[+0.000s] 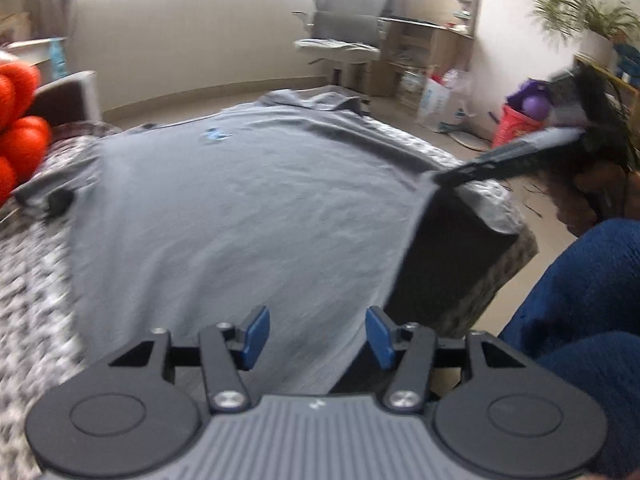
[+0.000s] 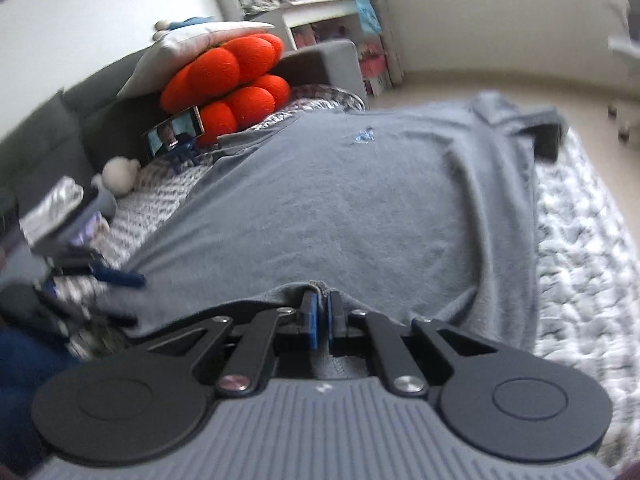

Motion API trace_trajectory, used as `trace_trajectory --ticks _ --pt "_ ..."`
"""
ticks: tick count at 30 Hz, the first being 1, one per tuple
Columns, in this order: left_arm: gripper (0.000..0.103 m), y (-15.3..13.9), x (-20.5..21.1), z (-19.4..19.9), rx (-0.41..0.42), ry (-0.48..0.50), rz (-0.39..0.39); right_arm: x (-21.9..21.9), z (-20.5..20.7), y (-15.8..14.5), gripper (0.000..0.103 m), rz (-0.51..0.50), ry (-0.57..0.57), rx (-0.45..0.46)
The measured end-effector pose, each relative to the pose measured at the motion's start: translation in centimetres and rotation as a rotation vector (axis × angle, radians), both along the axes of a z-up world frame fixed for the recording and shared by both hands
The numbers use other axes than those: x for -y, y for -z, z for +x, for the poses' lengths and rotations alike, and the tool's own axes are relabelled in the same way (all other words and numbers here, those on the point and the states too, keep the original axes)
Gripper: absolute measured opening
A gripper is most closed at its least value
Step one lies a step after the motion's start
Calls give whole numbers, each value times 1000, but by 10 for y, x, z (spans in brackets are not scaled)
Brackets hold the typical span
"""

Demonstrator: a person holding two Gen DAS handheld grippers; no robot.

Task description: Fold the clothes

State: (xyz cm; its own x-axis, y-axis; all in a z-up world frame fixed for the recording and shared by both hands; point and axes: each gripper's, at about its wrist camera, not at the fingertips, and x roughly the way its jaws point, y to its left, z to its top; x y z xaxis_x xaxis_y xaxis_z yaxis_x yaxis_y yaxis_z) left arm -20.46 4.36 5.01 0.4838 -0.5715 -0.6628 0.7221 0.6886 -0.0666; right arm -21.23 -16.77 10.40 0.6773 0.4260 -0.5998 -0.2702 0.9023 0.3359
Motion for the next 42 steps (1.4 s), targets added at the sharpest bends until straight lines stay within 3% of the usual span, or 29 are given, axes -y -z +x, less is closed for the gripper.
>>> trace_trajectory --ticks 6,7,9,12,19,24,29,34,37,40,41,42 --pt "52 6 16 -2 18 34 26 5 5 -1 5 26 14 -46" --pt "48 6 13 -2 18 29 26 6 2 -1 5 33 4 -42" --pt "17 8 8 -2 16 20 27 9 -4 -2 6 47 -19 -35" --pt "2 10 1 -3 14 6 28 10 -20 0 5 46 -103 -30" --pt "1 14 -17 -6 9 -26 26 3 -45 -1 5 16 -273 -22" --pt "0 -2 -31 -21 19 -8 -17 -4 -56 -8 6 -47 -375 -18" --pt "0 6 -32 -21 -1 16 20 -12 -56 11 6 -109 -412 -55" --pt "4 18 -30 -10 -53 -16 65 -18 -52 33 6 -201 -366 -76" --pt "6 13 -44 -14 -51 -37 37 -18 -55 35 14 -202 -348 -62" --pt "18 6 -68 -22 -61 -102 -10 -11 -59 36 17 -182 -320 -51" --pt "21 5 -77 -25 -66 -134 -23 -7 -61 35 23 -157 -302 -46" --pt "22 4 -86 -27 -73 -165 -36 -3 -65 33 36 -132 -284 -41"
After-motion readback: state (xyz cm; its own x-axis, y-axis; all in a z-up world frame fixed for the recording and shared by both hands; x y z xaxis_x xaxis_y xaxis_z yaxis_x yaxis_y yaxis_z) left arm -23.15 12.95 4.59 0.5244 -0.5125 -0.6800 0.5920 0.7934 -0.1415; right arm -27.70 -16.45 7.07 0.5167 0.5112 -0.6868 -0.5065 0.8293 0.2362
